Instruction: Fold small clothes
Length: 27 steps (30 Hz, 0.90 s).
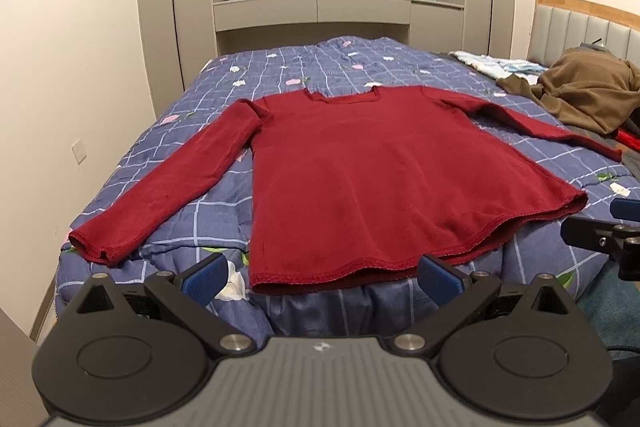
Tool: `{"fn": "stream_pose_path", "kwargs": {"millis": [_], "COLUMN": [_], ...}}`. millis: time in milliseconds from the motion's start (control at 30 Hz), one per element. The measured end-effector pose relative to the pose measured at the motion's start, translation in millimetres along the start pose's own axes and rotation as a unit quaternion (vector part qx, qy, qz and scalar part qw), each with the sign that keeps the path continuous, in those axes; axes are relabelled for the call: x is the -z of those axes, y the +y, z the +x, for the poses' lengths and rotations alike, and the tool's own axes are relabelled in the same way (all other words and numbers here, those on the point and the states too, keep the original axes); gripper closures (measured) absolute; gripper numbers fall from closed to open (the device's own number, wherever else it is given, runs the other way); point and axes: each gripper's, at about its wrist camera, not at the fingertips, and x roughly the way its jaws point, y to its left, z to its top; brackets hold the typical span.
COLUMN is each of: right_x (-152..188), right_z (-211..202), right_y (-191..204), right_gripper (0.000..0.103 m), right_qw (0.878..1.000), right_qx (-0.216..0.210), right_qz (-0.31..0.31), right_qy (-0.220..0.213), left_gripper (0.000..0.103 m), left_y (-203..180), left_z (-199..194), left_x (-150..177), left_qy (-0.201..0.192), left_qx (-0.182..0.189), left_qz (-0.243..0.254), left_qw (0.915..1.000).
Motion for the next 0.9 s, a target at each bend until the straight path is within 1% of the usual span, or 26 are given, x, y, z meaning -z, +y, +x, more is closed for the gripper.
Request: {"fn": "stream_pose_path", "kwargs": {"millis": [167, 267, 367, 433, 500, 633, 767, 900], "right_x": [-3, -8, -18, -27, -37, -58, -77, -84], "right_z": [11, 20, 33, 45, 59, 83, 100, 115], "right_y": [-15, -23, -36, -48, -67, -116, -169, -217], "right_gripper": [0.000, 0.000, 0.000, 0.000, 0.000, 0.000, 0.000, 0.000], "right_qw": [1.000, 0.999, 0.999, 0.999, 0.997, 0.989, 0.974, 0.955], "right_qx": [-0.008, -0.017, -0.006, 0.018, 0.053, 0.121, 0.169, 0.199], "right_qz": [0.029, 0.038, 0.041, 0.043, 0.049, 0.088, 0.149, 0.222], "right_qy": [0.004, -0.011, -0.010, -0.006, -0.004, 0.001, 0.000, -0.011], "left_gripper": [0.000, 0.000, 0.000, 0.000, 0.000, 0.000, 0.000, 0.000], "left_y": [1, 3, 6, 7, 6, 0, -15, -36], "left_z": [16, 28, 41, 54, 68, 103, 136, 170], "left_x": [-7, -17, -32, -47, -61, -97, -132, -155], "left_qy": [0.025, 0.045, 0.061, 0.070, 0.075, 0.073, 0.060, 0.052], "left_qx": [-0.009, -0.019, -0.027, -0.030, -0.031, -0.031, -0.019, -0.003], "left_qz": [0.002, -0.003, -0.009, -0.010, -0.010, -0.011, -0.015, -0.020], "left_qw": [0.9996, 0.9988, 0.9977, 0.9971, 0.9967, 0.9968, 0.9979, 0.9984]}}
